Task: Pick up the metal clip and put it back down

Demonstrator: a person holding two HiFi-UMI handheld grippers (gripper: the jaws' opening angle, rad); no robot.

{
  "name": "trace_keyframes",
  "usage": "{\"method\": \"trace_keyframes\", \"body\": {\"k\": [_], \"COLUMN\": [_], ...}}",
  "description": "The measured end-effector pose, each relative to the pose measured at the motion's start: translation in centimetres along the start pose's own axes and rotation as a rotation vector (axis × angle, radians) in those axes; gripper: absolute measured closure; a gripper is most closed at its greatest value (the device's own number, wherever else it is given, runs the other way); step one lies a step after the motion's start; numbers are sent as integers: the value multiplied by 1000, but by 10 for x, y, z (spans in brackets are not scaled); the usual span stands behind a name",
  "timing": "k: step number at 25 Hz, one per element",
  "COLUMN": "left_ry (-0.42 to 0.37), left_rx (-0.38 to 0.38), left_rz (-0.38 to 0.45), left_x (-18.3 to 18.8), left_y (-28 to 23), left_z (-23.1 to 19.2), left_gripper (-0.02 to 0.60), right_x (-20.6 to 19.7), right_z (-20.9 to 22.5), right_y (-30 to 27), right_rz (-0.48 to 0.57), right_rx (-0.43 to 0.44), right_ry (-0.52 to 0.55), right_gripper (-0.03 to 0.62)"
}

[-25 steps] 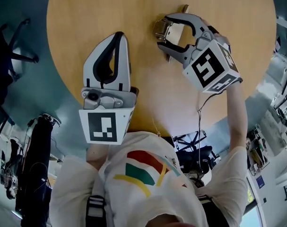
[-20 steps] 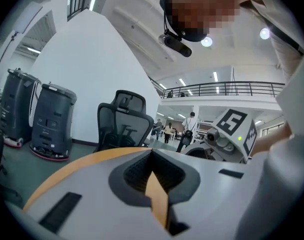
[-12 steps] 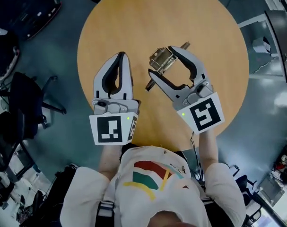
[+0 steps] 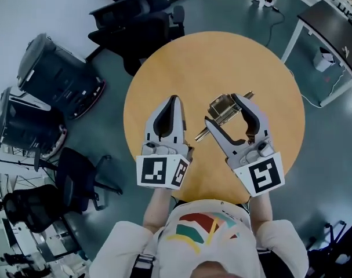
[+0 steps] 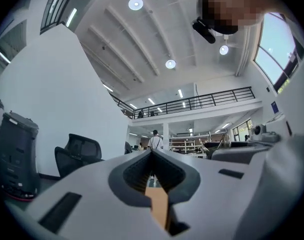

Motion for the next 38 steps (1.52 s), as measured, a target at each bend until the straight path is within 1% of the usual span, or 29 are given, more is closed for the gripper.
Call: {"method": "trace_keyframes", "body": {"k": [2, 4, 7, 9, 17, 20, 21, 23, 25, 26, 29, 32, 34, 36, 38], "left_ry": [-11, -14, -17, -23, -26, -17, -10, 4, 18, 26, 57, 76, 108, 125, 110], "left_rx": [-20, -34, -39, -38, -39, -34, -31, -23, -21, -25, -34, -50, -80, -113, -132], "left_rz": [13, 33, 57, 58, 33, 16, 9, -13, -53, -74, -116, -143, -170, -214, -271], "left_x": [6, 13, 22, 25, 18, 9, 5, -4, -18, -28, -64, -100, -127, -158, -188], "left_y": [-2, -2, -3, -4, -3, -4, -7, -14, -23, -28, -46, -60, -72, -84, -95], "left_z": [23, 34, 34, 35, 36, 33, 31, 27, 26, 27, 24, 22, 26, 30, 35], "left_gripper": [538, 538, 538, 538, 538, 538, 538, 538, 538, 538, 538, 538, 538, 538, 538], "right_x": [9, 12, 14, 14, 8, -4, -13, -37, -69, -86, -141, -199, -237, -275, -311], "right_z": [6, 8, 9, 9, 10, 13, 18, 36, 58, 69, 100, 120, 134, 149, 163], "right_y": [23, 33, 33, 33, 34, 32, 31, 31, 35, 40, 49, 59, 71, 83, 93], "right_rz": [15, 23, 34, 34, 25, -19, -54, -162, -260, -292, -367, -466, -542, -614, -667], "right_rx": [-18, -25, -27, -23, -15, -14, -12, -20, -66, -101, -207, -271, -314, -363, -405], "right_ry": [12, 16, 17, 16, 15, 31, 41, 36, -16, -48, -127, -199, -244, -290, -331], "right_gripper": [293, 293, 293, 293, 293, 293, 293, 293, 293, 293, 293, 293, 293, 293, 293]}}
Point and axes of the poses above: the fingertips, and each gripper's own axes: y backward along the fingers, z to its right, x out of its top, the point moved 7 cm from there along y, backward along the fingers, and after that the axes turned 10 degrees about x, right-handed, at the moved point
